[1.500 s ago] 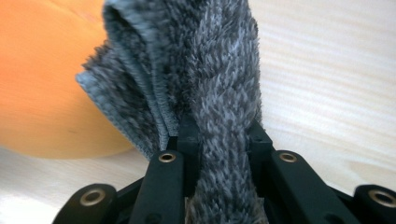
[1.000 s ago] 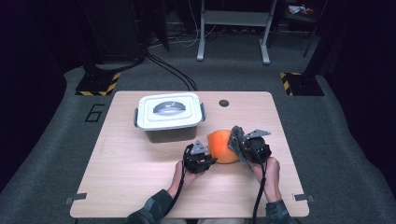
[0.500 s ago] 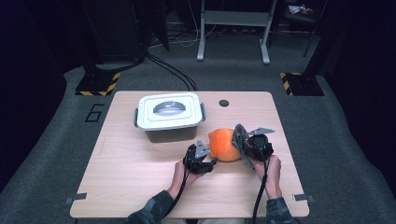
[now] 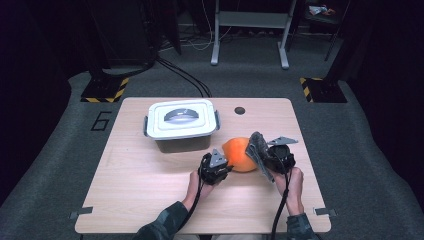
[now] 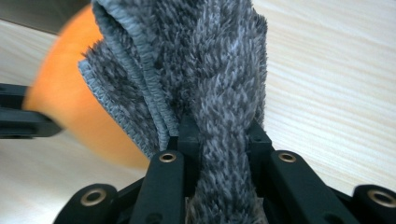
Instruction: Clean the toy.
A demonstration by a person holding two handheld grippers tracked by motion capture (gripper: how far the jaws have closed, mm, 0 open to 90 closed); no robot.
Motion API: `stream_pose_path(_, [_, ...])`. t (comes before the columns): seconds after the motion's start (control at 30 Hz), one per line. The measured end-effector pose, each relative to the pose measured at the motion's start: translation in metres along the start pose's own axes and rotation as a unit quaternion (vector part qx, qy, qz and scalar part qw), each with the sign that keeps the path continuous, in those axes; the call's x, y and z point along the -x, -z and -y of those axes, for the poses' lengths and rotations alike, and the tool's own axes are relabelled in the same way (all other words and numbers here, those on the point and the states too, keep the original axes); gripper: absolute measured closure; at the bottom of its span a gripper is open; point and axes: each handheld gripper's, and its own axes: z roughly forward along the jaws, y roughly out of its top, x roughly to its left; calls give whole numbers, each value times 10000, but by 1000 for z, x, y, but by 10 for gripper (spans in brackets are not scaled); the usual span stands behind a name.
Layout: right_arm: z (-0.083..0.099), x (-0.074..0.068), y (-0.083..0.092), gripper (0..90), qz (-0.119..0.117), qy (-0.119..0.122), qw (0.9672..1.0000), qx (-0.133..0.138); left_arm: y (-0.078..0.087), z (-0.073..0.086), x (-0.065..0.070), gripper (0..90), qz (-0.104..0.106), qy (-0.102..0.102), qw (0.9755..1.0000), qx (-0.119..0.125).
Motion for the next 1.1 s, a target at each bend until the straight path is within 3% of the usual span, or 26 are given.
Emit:
stream_pose_path(0.1, [-5, -10, 10, 740, -62, 165, 9998, 85, 4, -4, -1, 796, 164, 113, 9998, 35])
stream_pose_path(0.17, [-8, -17, 16, 739, -212, 316, 9991, 159, 7, -5, -1, 796, 208, 69, 9997, 52])
stream_pose_path(0.33, [-17, -37, 21, 738, -257, 605, 9977, 159, 14, -8, 5, 798, 416, 33, 9990, 145])
stream_pose_path(0.4, [-18, -46, 17, 737, -217, 725, 9971, 66, 14, -9, 7, 798, 469, 9, 9988, 117])
stream_pose_path(0.47, [-18, -51, 11, 738, -21, 869, 9962, -31, 11, -6, 5, 797, 457, 57, 9989, 77])
stream_pose_path(0.7, [-17, -46, 2, 739, -100, 775, 9969, -68, 9, -2, 1, 793, 461, 118, 9989, 53])
stream_pose_path(1.1, [-12, -32, -1, 738, 13, 516, 9986, -121, 9, 0, 0, 790, 470, 136, 9988, 65])
